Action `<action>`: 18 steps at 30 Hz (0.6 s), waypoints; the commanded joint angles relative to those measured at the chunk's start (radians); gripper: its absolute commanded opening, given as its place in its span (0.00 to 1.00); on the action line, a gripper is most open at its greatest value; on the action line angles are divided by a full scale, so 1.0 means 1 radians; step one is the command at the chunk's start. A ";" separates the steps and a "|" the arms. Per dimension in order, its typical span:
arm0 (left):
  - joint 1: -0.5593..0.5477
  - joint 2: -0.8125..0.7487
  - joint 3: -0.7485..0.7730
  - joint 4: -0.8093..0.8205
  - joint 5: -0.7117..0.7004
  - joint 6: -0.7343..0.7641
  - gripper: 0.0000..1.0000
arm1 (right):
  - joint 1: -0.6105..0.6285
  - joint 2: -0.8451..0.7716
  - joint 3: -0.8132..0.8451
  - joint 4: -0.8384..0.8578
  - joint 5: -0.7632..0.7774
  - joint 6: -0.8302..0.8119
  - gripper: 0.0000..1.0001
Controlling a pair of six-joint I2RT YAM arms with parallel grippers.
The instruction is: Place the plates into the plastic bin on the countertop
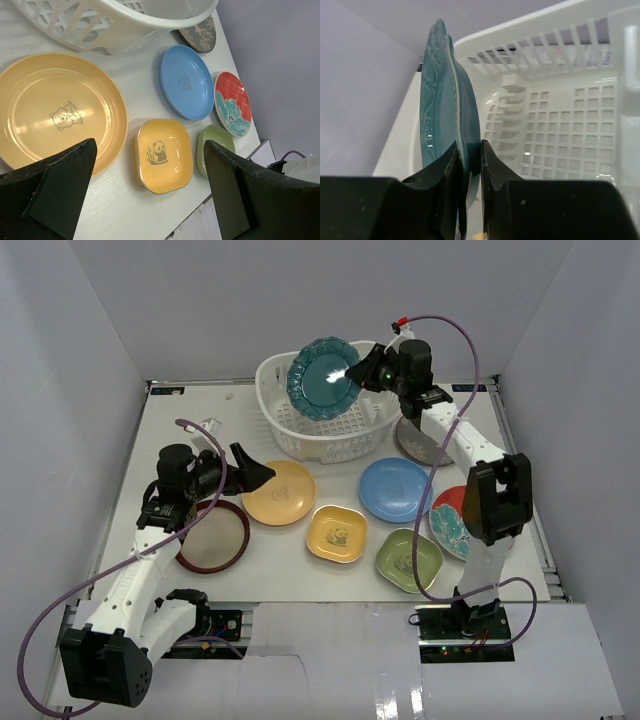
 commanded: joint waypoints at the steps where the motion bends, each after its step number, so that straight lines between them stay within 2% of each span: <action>1: -0.006 -0.003 0.012 -0.022 -0.031 0.050 0.98 | -0.002 0.073 0.165 0.046 0.028 -0.031 0.08; 5: -0.005 0.006 0.011 -0.024 -0.024 0.054 0.98 | -0.011 0.251 0.360 -0.049 -0.015 -0.024 0.08; 8: -0.005 0.012 0.011 -0.022 -0.024 0.054 0.98 | -0.011 0.277 0.307 -0.057 -0.013 -0.016 0.11; 11: -0.005 0.019 0.012 -0.022 -0.023 0.054 0.98 | -0.009 0.259 0.232 -0.042 0.046 -0.020 0.25; 12: -0.005 0.019 0.012 -0.022 -0.021 0.054 0.98 | -0.009 0.256 0.225 -0.045 0.060 -0.027 0.38; 14: -0.005 0.020 0.014 -0.020 -0.021 0.054 0.98 | -0.009 0.250 0.228 -0.074 0.089 -0.056 0.54; 15: -0.005 0.019 0.012 -0.019 -0.021 0.053 0.98 | -0.009 0.248 0.243 -0.089 0.100 -0.065 0.68; 17: -0.003 0.015 0.011 -0.019 -0.024 0.054 0.98 | -0.008 0.248 0.266 -0.140 0.129 -0.095 0.79; 18: -0.003 0.012 0.011 -0.019 -0.026 0.054 0.98 | -0.005 0.248 0.283 -0.169 0.140 -0.108 0.88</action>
